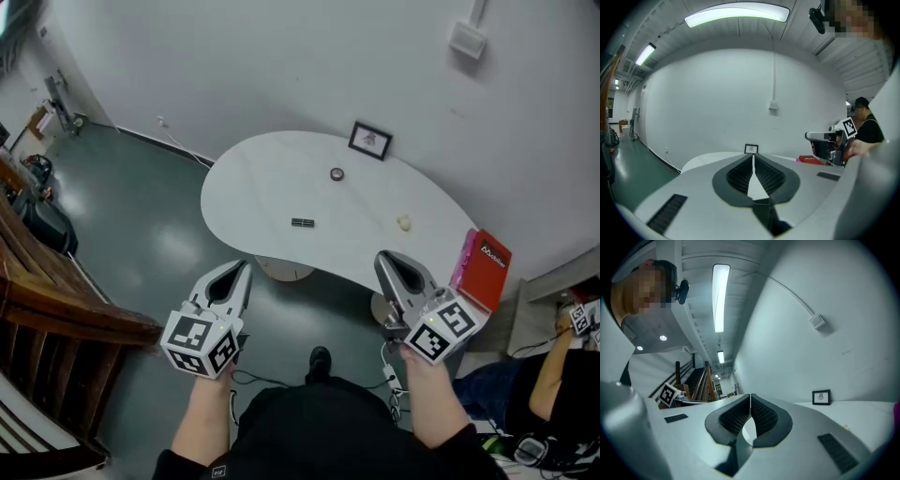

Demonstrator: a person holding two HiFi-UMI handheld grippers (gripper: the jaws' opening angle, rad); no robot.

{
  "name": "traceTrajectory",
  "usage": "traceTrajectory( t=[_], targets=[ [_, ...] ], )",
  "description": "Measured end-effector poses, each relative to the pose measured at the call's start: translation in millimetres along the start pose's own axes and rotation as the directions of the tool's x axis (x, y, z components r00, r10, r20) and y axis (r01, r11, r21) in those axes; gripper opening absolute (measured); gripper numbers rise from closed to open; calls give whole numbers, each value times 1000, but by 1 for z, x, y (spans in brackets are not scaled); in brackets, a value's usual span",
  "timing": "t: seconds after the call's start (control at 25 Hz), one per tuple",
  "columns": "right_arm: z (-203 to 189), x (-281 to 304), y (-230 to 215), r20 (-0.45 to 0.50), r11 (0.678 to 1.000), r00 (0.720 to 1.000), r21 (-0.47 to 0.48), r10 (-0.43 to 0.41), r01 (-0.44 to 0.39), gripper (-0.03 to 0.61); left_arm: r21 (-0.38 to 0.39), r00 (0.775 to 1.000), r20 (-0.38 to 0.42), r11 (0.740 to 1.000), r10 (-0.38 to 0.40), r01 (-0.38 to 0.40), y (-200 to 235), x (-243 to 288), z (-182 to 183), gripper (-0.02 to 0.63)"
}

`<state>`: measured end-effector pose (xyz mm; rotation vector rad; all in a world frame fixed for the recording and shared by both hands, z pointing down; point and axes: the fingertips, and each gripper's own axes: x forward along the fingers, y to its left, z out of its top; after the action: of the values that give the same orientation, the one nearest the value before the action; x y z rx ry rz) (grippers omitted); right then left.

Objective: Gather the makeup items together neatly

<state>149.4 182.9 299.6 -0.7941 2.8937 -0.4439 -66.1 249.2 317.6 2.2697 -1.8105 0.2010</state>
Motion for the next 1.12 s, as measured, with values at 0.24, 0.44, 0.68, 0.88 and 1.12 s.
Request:
traceTrajectory(
  t=[0.24, 0.44, 0.68, 0.88, 1.12],
  targets=[
    [15, 2, -35, 12, 1000, 1000, 5, 20, -20, 35, -11, 1000, 24, 1000, -13, 13, -17, 32, 16, 23],
    [20, -3, -43, 33, 999, 999, 30, 26, -27, 35, -6, 1000, 21, 1000, -9, 9, -22, 35, 22, 23],
    [15, 0, -49, 20, 998, 999, 56, 36, -37, 35, 9, 1000, 4, 1000, 6, -6, -21, 41, 24, 23],
    [3, 10, -54, 6, 997, 999, 69, 33, -34, 35, 28, 1000, -26, 1000, -12, 13, -16, 61, 9, 23],
    [-3, 35, -70, -22, 998, 1000, 61, 1, 0, 35, 65, 993, -83, 994, -87, 92, 1, 107, -10, 23]
  ],
)
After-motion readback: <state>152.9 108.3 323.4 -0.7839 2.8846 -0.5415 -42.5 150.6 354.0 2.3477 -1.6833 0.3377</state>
